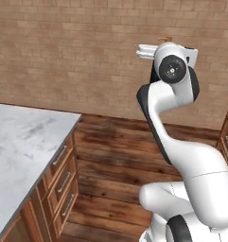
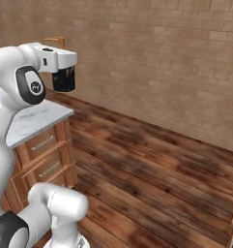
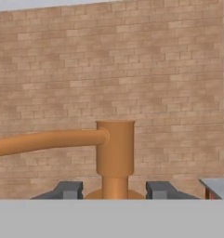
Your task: Locate and retrieve the spray and soap dispenser from the cabinet. Place them next to the sink.
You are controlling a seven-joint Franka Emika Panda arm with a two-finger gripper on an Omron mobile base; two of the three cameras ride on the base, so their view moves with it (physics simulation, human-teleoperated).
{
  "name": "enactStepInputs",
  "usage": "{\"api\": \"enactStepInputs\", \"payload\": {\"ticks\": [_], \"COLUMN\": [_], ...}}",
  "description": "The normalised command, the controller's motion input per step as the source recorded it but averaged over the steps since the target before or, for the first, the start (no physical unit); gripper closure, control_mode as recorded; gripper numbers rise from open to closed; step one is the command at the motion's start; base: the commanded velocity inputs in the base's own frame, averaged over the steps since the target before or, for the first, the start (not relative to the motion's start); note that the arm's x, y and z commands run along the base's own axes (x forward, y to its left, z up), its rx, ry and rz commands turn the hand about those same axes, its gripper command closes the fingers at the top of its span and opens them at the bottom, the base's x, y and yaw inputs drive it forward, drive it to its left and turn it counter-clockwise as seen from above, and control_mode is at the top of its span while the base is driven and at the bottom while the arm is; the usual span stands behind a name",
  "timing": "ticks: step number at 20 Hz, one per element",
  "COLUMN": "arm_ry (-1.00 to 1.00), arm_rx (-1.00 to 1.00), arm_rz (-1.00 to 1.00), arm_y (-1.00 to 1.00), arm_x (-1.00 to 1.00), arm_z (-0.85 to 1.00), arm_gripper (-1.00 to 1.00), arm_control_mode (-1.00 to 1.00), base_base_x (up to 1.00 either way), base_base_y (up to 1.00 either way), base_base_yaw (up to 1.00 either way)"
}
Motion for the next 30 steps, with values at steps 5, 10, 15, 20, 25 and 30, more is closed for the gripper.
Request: {"api": "enactStepInputs", "payload": {"ticks": [5,10,15,20,25,30], "arm_ry": [0.0,0.0,0.0,0.0,0.0,0.0], "arm_rx": [0.0,0.0,0.0,0.0,0.0,0.0], "arm_rz": [0.0,0.0,0.0,0.0,0.0,0.0], "arm_y": [0.0,0.0,0.0,0.0,0.0,0.0], "arm_x": [0.0,0.0,0.0,0.0,0.0,0.0], "arm_z": [0.0,0.0,0.0,0.0,0.0,0.0], "arm_gripper": [1.0,1.0,1.0,1.0,1.0,1.0], "arm_control_mode": [1.0,1.0,1.0,1.0,1.0,1.0], "base_base_x": [0.09,0.08,0.04,0.0,0.0,0.0], "base_base_y": [0.25,0.21,0.13,0.02,0.0,0.0], "base_base_yaw": [0.36,0.4,0.49,0.5,0.5,0.5]}}
